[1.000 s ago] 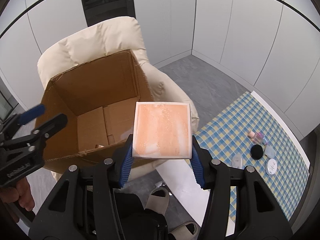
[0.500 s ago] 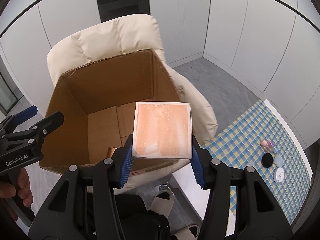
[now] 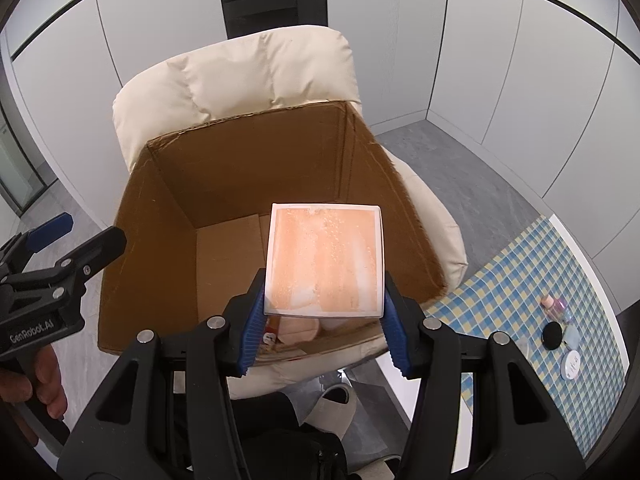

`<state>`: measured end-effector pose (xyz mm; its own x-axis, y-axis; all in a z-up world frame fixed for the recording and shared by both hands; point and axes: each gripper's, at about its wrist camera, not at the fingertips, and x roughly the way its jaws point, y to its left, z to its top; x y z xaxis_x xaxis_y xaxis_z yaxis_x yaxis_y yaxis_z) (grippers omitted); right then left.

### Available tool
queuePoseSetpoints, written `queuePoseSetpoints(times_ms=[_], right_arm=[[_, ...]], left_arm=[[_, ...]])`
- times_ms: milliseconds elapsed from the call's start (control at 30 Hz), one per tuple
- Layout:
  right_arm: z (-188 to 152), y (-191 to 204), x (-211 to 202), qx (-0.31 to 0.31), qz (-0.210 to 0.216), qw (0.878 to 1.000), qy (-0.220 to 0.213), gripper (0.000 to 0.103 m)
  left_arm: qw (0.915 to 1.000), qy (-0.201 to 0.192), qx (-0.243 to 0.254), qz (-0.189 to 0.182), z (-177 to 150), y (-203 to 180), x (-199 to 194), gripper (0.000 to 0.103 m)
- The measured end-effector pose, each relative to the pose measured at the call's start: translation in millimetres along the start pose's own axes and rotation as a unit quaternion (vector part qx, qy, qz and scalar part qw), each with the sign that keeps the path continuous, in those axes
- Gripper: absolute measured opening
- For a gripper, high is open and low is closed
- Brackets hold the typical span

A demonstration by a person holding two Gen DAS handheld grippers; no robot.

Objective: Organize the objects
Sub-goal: 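Lower the peach box into the cardboard box and open right tool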

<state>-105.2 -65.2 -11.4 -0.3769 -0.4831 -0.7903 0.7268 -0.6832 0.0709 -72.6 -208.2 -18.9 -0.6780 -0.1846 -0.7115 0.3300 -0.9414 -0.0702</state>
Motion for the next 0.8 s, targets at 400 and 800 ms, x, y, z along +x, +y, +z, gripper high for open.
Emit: queuePoseSetpoints(times_ms=[400, 800], right_arm=[[11.7, 25.6, 11.4, -0.005, 0.008, 1.0, 0.001, 0.057], [13.2, 26.4, 12.3, 0.006, 0.004, 1.0, 0.0, 0.089]], left_arm=[[0.9998, 0.002, -0.016, 0.014, -3.9, 32.6, -2.4, 0.103], [0.9997, 0.004, -0.017, 0.015, -5.6, 37.5, -2.4, 0.103]])
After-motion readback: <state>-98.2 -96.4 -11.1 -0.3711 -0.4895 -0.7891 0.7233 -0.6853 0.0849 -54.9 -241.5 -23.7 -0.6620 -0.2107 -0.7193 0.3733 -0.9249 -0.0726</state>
